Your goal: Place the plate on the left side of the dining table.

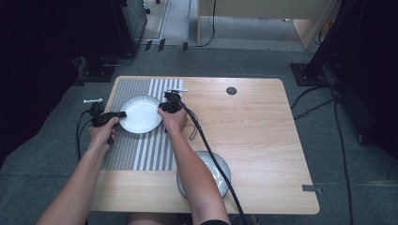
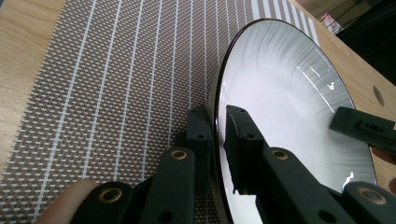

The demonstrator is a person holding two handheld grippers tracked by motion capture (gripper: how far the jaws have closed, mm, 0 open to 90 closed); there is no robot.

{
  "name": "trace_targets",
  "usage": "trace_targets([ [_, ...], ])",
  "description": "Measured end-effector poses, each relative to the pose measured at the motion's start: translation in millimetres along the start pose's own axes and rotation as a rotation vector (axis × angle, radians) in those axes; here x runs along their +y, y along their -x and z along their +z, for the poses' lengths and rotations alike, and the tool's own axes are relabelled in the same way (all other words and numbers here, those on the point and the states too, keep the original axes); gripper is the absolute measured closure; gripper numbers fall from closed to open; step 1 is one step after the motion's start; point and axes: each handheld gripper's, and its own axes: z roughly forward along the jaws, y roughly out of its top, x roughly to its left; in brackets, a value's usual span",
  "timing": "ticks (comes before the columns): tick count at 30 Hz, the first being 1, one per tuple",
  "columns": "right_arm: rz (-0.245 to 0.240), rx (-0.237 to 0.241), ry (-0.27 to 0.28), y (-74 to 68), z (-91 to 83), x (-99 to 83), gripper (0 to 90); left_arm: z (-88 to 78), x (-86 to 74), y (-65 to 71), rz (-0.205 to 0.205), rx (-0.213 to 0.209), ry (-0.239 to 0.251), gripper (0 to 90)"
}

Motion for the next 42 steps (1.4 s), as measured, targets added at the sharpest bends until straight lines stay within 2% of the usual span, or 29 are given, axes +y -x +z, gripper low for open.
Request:
trace_targets([
  [18, 0.001, -0.009, 0.009, 1.7, 4.5, -2.4, 82.9, 5.0, -1.7, -3.7, -0.001, -0.002, -0.004, 80.1],
  [21, -0.009, -0.008, 0.012, 1.8, 4.8, -2.5, 82.4, 5.2, -1.9, -3.6, 0.013, -0.001, -0.002, 79.8],
  [23, 0.008, -0.002, 0.013, 2.1, 4.6, -2.3, 77.9, 5.4, -3.2, -1.9, 0.043, 0.010, 0.006, 78.5],
  [25, 0.016, -0.006, 0.031, 0.4, 3.8, -2.4, 71.1, 5.6, -4.7, -0.6, 0.076, 0.016, 0.012, 73.8],
  [27, 0.006, -0.015, 0.048, -0.8, 2.7, -2.5, 69.2, 5.4, -4.7, -0.3, 0.077, 0.011, 0.018, 66.0],
  [28, -0.026, -0.041, 0.080, -3.1, -0.7, -1.5, 64.3, 3.4, -3.6, 0.0, 0.075, 0.021, 0.033, 60.5],
  [30, -0.044, -0.045, 0.100, -2.8, -3.8, 0.1, 60.5, -0.9, -1.9, 1.0, 0.078, 0.051, 0.038, 54.3],
  [33, -0.064, -0.051, 0.132, -2.1, -11.0, 3.1, 54.7, -8.3, 0.1, 3.3, 0.077, 0.065, 0.030, 41.3],
  [36, -0.090, -0.059, 0.170, -2.9, -20.3, 5.2, 52.5, -14.1, -0.9, 8.4, 0.101, 0.097, 0.036, 28.2],
  [37, -0.087, -0.053, 0.178, -3.5, -23.7, 5.6, 51.4, -16.0, -1.9, 9.6, 0.101, 0.096, 0.041, 24.6],
  [39, -0.082, -0.030, 0.174, -5.4, -29.8, 6.5, 51.2, -19.1, -4.6, 12.0, 0.106, 0.093, 0.046, 19.7],
  [42, -0.100, -0.021, 0.173, -8.0, -35.7, 5.6, 50.3, -21.5, -7.8, 15.0, 0.121, 0.100, 0.048, 15.3],
])
